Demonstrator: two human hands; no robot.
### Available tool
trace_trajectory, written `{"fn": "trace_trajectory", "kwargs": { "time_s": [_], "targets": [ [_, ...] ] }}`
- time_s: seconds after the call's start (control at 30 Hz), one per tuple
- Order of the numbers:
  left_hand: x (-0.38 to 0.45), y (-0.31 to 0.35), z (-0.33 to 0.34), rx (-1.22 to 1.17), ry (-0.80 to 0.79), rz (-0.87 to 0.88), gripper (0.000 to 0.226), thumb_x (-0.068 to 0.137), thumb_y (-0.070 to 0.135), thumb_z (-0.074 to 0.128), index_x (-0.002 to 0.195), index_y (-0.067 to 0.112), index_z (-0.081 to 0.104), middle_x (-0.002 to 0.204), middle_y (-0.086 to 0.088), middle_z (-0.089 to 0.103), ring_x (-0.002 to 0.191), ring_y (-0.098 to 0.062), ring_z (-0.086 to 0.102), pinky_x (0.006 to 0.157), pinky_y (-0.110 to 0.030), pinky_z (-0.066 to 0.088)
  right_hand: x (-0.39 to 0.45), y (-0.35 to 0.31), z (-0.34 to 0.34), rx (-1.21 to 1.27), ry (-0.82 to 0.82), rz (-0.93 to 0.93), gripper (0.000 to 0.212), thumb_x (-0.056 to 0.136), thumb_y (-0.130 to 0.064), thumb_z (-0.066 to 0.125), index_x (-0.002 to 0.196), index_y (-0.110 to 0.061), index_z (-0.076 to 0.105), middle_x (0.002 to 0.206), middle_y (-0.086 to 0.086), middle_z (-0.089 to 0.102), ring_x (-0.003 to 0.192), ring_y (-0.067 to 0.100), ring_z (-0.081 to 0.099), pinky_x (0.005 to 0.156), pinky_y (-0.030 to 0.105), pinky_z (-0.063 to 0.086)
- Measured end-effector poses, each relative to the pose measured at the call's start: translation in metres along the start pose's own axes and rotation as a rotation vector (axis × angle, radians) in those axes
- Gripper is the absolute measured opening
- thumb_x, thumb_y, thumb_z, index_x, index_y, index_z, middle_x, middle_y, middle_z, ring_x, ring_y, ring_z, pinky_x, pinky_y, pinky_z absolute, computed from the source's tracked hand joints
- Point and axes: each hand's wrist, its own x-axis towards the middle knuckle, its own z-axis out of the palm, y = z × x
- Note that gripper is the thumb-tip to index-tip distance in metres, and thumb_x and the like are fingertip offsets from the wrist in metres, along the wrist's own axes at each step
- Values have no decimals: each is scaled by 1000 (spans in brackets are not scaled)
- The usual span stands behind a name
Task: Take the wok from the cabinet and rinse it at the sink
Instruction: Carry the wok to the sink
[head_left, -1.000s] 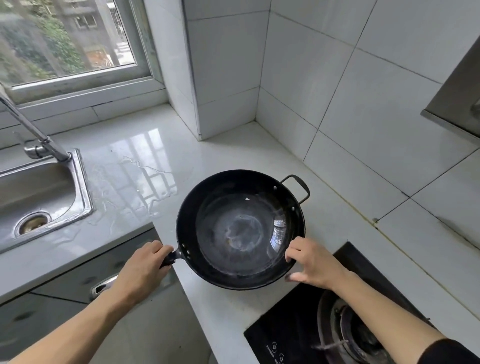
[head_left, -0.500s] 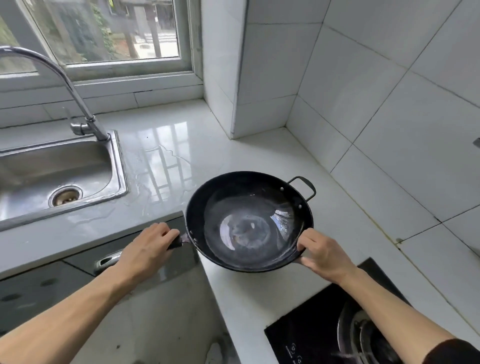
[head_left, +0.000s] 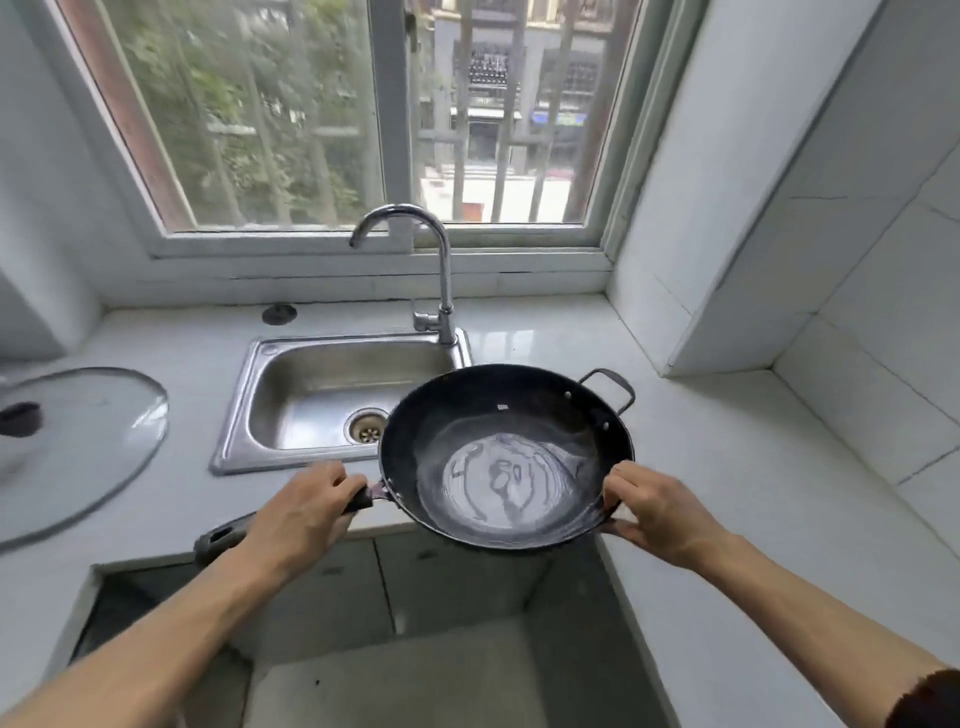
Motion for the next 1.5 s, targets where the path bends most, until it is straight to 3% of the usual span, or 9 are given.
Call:
{"fn": "trace_trajectory", "kwargs": {
  "time_s": [0.07, 0.2, 0.37, 0.57, 0.73, 0.9, 1.07, 1.37, 1.5],
  "targets": [
    [-10, -39, -16, -2, 18, -51, 24, 80, 24, 74, 98, 21, 57, 82, 2, 51, 71, -20, 52, 59, -39, 49, 42, -20, 6, -2, 11, -44, 46, 62, -16, 84, 81, -25, 43, 80, -7, 51, 66, 14, 52, 55, 25, 47],
    [-28, -97, -33, 7, 46, -113, 28, 79, 25, 75, 103, 21, 62, 80, 3, 48, 69, -21, 51, 57, -37, 49, 110, -47, 22, 16, 13, -128, 41, 70, -31, 84, 81, -23, 46, 80, -8, 52, 67, 12, 51, 56, 23, 45],
    [-33, -143, -39, 47, 30, -190, 28, 73, 19, 81, 93, 18, 61, 75, 1, 47, 63, -23, 49, 52, -36, 46, 175, -52, 57, 55, -11, -195, 41, 72, -35, 84, 80, -22, 46, 78, -8, 54, 68, 14, 51, 55, 27, 46],
    [-12, -182, -38, 76, -31, -283, 29, 75, 18, 77, 97, 22, 58, 82, 5, 45, 72, -19, 49, 59, -34, 48, 232, -33, 99, 128, -9, -214, 44, 68, -30, 88, 79, -21, 46, 77, -7, 54, 66, 13, 48, 52, 25, 45],
    [23, -204, -41, 98, -69, -316, 29, 76, 21, 77, 96, 23, 57, 80, 6, 41, 71, -18, 46, 55, -32, 46, 273, -5, 126, 186, -37, -208, 48, 63, -18, 88, 79, -23, 43, 76, -7, 51, 66, 13, 45, 50, 28, 43],
    [42, -218, -34, 118, -98, -307, 29, 72, 22, 81, 90, 20, 58, 77, 6, 41, 65, -18, 46, 50, -29, 42, 296, 9, 140, 198, -83, -186, 52, 62, -22, 88, 79, -26, 39, 75, -9, 50, 66, 6, 35, 50, 25, 39],
    [56, -248, -19, 114, -127, -264, 32, 71, 21, 81, 93, 21, 57, 78, 5, 42, 64, -19, 46, 49, -31, 45, 306, 6, 159, 154, -120, -139, 55, 56, -21, 88, 77, -26, 38, 75, -8, 50, 62, 13, 45, 53, 19, 28],
    [78, -288, 0, 152, -188, -187, 30, 76, 25, 78, 94, 21, 54, 78, 2, 42, 64, -23, 44, 49, -37, 46, 302, -11, 179, 134, -161, -5, 45, 53, -8, 78, 74, -21, 40, 72, -4, 46, 58, 20, 43, 47, 27, 29],
    [86, -298, 9, 162, -216, -141, 31, 75, 24, 79, 92, 21, 53, 78, 2, 43, 61, -21, 41, 45, -34, 42, 294, -18, 187, 129, -181, 67, 46, 55, -13, 80, 76, -23, 39, 74, -7, 46, 61, 17, 45, 51, 23, 26]
  ]
}}
